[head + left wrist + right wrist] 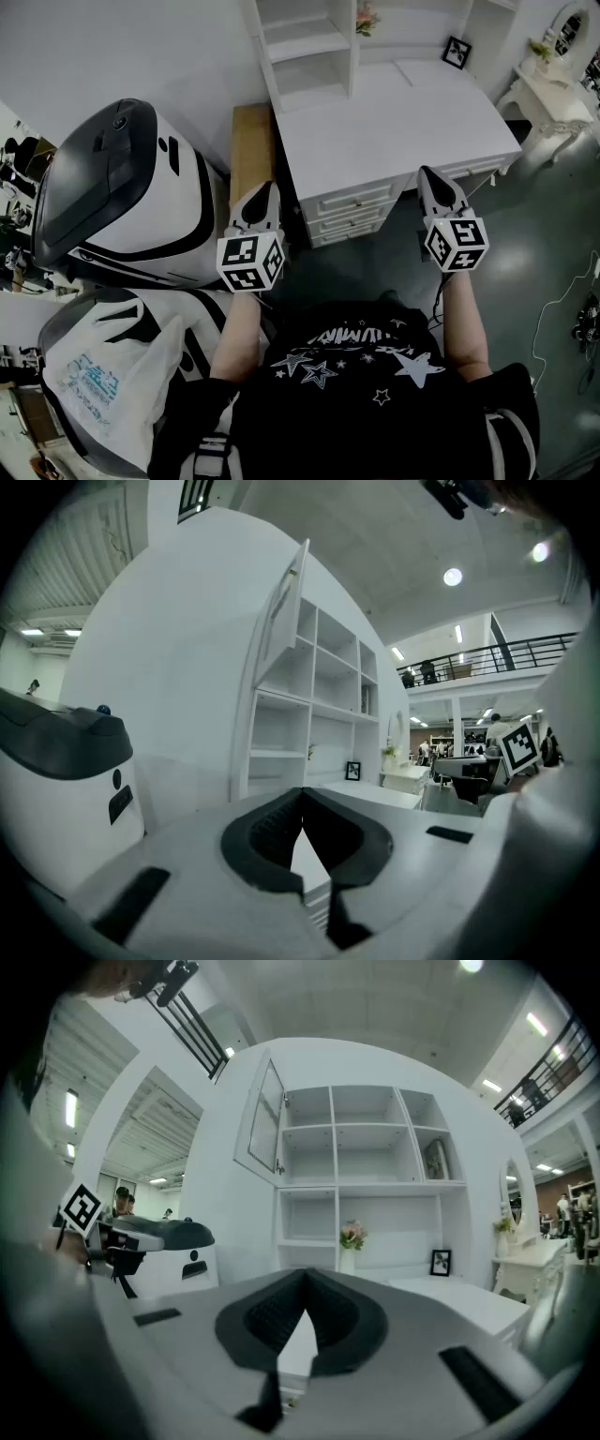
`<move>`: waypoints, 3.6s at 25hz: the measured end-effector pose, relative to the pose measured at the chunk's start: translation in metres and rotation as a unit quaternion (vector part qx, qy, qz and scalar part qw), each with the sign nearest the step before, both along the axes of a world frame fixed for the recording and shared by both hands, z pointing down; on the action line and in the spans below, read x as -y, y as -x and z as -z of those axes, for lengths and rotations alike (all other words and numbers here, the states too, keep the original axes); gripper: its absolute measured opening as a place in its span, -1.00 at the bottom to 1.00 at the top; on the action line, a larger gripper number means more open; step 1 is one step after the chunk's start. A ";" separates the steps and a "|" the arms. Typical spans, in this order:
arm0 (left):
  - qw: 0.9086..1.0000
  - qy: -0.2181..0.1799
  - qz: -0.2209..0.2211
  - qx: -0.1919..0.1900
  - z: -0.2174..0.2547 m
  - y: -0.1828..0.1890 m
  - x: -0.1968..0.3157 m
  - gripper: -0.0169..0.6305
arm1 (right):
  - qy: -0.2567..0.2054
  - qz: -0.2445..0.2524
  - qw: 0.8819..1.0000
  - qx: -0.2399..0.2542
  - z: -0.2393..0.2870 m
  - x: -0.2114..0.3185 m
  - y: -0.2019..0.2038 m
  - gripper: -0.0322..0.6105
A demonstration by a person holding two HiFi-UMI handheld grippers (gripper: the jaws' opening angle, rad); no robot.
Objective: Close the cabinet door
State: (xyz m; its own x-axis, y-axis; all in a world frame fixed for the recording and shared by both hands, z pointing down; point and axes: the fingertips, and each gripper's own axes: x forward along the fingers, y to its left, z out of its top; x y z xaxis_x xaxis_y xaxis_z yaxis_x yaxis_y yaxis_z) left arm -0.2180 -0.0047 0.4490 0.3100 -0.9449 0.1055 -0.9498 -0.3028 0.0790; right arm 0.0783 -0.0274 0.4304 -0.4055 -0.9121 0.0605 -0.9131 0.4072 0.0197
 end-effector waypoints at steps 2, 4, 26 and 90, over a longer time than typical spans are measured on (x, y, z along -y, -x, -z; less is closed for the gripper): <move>1.000 0.000 0.002 -0.007 0.000 0.004 0.004 -0.92 | 0.005 -0.002 1.000 -0.001 -0.002 0.003 0.001 -0.89; 1.000 0.001 0.003 -0.011 0.000 0.008 0.006 -0.92 | 0.010 -0.004 1.000 -0.002 -0.004 0.005 0.002 -0.89; 0.985 -0.172 -0.027 -0.005 0.137 0.015 0.072 -0.37 | -0.049 0.059 0.993 0.085 0.048 0.124 0.012 -0.89; 0.935 -0.330 -0.124 0.037 0.316 -0.150 0.246 -0.46 | -0.167 0.125 0.972 0.105 0.183 0.311 -0.047 -0.89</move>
